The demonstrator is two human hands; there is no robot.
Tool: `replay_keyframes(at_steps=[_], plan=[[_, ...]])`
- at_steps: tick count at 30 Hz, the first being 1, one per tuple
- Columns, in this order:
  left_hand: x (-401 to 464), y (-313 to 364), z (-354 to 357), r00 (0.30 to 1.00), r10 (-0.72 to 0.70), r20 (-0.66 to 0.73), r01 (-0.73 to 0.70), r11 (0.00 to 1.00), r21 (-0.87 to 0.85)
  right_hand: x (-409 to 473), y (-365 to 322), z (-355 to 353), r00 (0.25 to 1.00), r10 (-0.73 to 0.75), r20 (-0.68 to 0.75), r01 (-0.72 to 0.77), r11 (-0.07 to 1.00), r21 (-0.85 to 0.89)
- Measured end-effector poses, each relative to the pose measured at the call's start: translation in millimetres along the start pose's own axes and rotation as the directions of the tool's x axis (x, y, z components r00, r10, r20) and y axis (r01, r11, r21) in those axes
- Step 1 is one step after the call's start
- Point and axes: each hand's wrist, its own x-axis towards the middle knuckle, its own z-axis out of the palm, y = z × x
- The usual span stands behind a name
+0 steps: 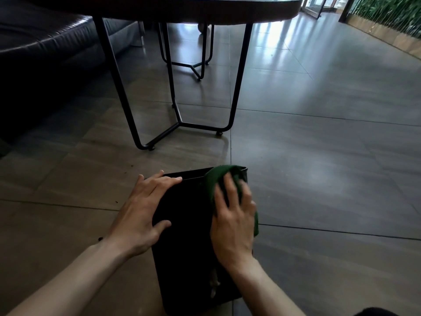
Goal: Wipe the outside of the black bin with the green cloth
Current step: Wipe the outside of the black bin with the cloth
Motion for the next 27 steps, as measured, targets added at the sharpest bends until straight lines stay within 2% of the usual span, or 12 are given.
replay_keyframes(at_steps=[3,7,9,11,13,14,16,19,21,23,25,27], plan=[[1,0,0,1.0,-0.004,-0.003,0.004,1.0,0.012,-62,-2,15,0.944,-0.316,0.099,0.323,0.944,-0.061],[1,1,1,1.0,-0.002,-0.004,0.002,1.0,-0.008,-92,26,11,0.89,-0.434,0.138,0.441,0.897,-0.03],[0,1,0,1.0,0.001,-0.002,-0.001,1.0,0.002,-63,33,2,0.937,-0.338,0.092,0.34,0.94,-0.007],[1,2,-1,1.0,0.0,-0.003,0.0,1.0,-0.005,-19,32,-7,0.995,-0.104,0.005,0.104,0.993,0.052],[0,4,-1,1.0,-0.004,0.001,0.004,1.0,-0.006,15,26,-14,0.995,0.102,-0.015,-0.099,0.987,0.126],[0,4,-1,1.0,-0.007,0.0,0.007,1.0,-0.002,19,21,-13,0.991,0.133,-0.014,-0.13,0.983,0.13],[0,4,-1,1.0,-0.022,-0.004,0.022,1.0,0.006,-3,12,-4,0.999,0.031,-0.009,-0.031,0.998,0.053],[1,3,0,1.0,-0.029,-0.006,0.029,1.0,0.005,-74,8,9,0.962,-0.228,0.15,0.234,0.972,-0.025],[2,3,1,1.0,-0.026,-0.005,0.026,1.0,-0.005,-99,18,9,0.912,-0.31,0.268,0.326,0.945,-0.013],[1,2,1,0.999,-0.036,-0.006,0.036,0.999,-0.003,-89,30,2,0.888,-0.361,0.285,0.377,0.926,-0.002],[-1,1,1,0.999,-0.047,-0.003,0.047,0.999,-0.006,-58,34,-4,0.941,-0.254,0.226,0.257,0.966,0.017],[-2,2,1,0.999,-0.052,0.003,0.052,0.998,-0.021,-16,33,-8,0.989,0.021,0.149,-0.032,0.997,0.076]])
